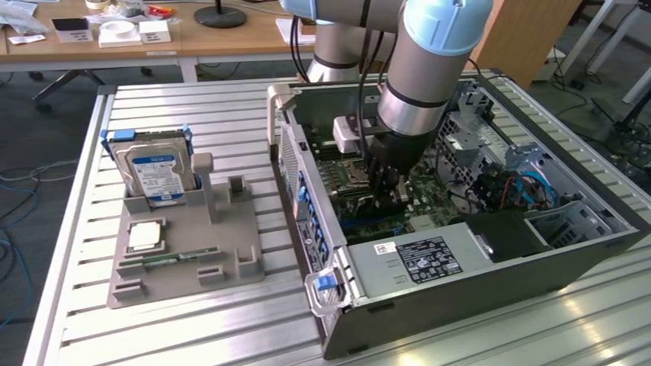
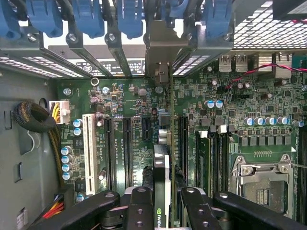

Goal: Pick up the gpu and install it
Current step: 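Insert the gpu into the slot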

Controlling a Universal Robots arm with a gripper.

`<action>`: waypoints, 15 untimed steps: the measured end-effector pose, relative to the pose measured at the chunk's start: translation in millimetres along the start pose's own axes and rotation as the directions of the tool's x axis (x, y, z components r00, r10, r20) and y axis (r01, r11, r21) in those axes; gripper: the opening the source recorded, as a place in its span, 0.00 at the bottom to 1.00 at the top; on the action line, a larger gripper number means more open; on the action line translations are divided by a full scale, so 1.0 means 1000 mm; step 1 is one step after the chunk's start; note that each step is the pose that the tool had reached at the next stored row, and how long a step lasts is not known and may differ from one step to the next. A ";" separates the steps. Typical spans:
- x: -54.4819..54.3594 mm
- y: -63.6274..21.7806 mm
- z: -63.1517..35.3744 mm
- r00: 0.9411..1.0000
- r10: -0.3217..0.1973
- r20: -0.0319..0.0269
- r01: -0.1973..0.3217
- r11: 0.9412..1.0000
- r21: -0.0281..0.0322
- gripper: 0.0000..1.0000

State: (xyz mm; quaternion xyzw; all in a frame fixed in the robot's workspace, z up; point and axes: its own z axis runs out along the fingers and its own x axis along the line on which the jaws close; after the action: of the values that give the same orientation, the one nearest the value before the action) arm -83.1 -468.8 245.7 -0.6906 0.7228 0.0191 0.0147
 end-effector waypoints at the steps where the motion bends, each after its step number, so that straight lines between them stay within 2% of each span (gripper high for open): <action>1: 0.000 0.0000 0.0000 1.000 0.000 0.000 0.000 1.000 0.000 0.27; 3: 0.000 0.0002 0.0005 1.000 0.000 0.001 0.000 1.000 0.001 0.27; 15: 0.000 0.0004 0.0013 1.000 0.000 0.000 0.000 1.000 0.001 0.27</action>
State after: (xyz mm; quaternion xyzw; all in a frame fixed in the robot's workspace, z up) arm -83.5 -468.8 244.4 -0.6907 0.7228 0.0188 0.0150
